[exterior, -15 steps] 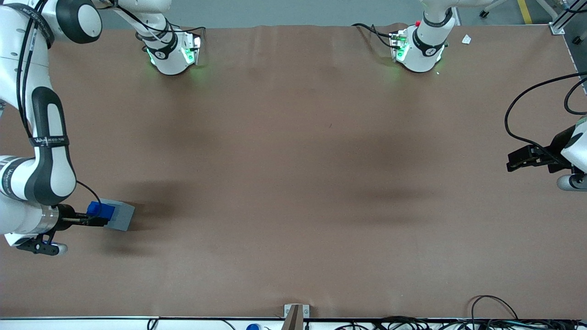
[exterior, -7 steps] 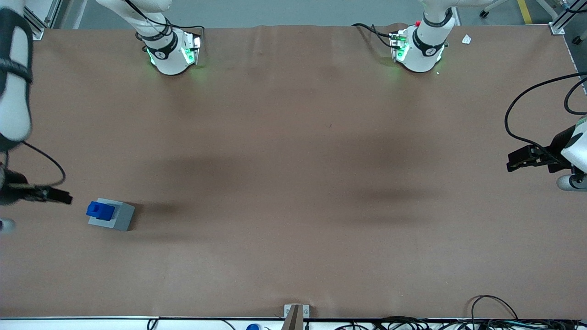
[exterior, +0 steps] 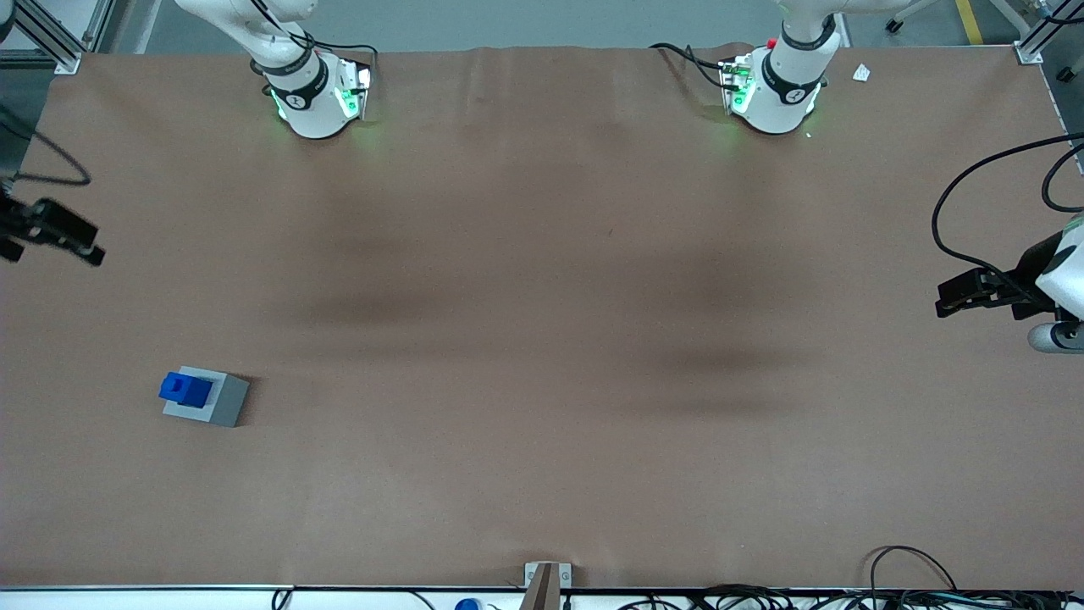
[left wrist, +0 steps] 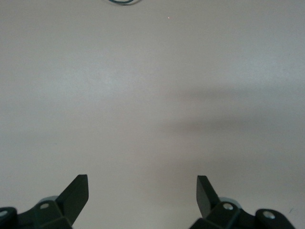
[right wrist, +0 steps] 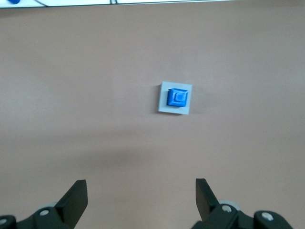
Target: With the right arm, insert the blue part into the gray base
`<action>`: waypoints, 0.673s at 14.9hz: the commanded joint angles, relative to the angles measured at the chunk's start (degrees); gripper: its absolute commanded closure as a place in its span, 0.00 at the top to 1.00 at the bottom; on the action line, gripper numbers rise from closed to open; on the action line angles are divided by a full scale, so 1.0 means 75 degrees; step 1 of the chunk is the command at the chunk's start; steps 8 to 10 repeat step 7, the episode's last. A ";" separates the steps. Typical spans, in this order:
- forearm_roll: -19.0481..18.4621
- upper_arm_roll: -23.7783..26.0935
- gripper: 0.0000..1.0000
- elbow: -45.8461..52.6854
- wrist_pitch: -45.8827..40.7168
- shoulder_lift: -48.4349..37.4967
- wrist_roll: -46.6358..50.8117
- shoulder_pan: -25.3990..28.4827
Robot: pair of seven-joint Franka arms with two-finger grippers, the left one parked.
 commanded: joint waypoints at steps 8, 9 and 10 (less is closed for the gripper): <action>-0.0022 -0.0035 1.00 -0.0287 0.0351 -0.0352 0.0112 0.0110; -0.0022 -0.0035 1.00 -0.0287 0.0351 -0.0352 0.0112 0.0110; -0.0022 -0.0035 1.00 -0.0287 0.0351 -0.0352 0.0112 0.0110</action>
